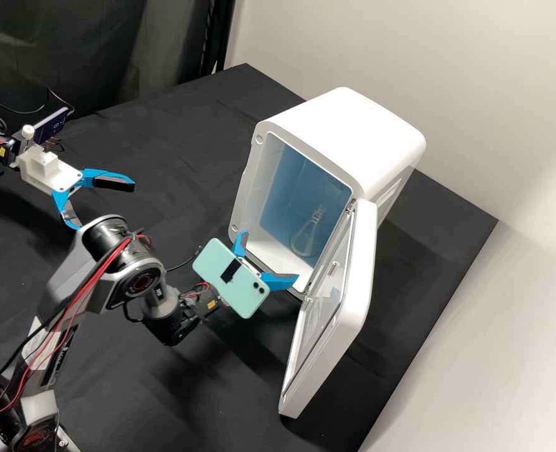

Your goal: Place the flask in the incubator

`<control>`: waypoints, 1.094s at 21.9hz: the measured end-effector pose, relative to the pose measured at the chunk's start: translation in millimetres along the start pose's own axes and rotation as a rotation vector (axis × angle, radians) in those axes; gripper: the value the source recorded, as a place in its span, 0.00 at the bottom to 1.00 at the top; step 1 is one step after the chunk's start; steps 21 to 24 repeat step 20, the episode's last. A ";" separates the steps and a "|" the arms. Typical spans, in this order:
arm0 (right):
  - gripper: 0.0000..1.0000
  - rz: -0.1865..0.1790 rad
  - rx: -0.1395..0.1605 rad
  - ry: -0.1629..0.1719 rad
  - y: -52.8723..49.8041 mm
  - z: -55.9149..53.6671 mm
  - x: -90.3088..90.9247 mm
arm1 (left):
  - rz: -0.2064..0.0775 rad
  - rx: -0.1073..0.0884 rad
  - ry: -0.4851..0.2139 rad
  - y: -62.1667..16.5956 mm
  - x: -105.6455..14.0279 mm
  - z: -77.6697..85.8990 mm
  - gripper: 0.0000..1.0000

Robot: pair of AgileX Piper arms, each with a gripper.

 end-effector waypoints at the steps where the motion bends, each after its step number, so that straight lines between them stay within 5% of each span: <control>1: 1.00 -0.014 0.000 -0.002 -2.6 -2.3 -10.0 | -0.001 0.000 -0.005 -0.2 0.2 1.1 1.00; 5: 1.00 -0.021 -0.012 -0.049 -9.1 -8.6 -41.1 | -0.005 0.001 -0.015 -1.1 0.2 3.5 1.00; 10: 1.00 -0.051 -0.008 -0.063 -12.6 -11.8 -70.1 | 0.008 -0.006 -0.003 1.0 -2.9 4.5 1.00; 16: 1.00 -0.060 0.023 -0.055 -12.5 -14.1 -79.2 | 0.024 -0.012 0.008 3.6 -9.9 6.1 1.00; 24: 1.00 -0.062 0.026 -0.057 -12.8 -13.8 -79.7 | 0.029 -0.019 0.010 3.9 -9.6 8.0 1.00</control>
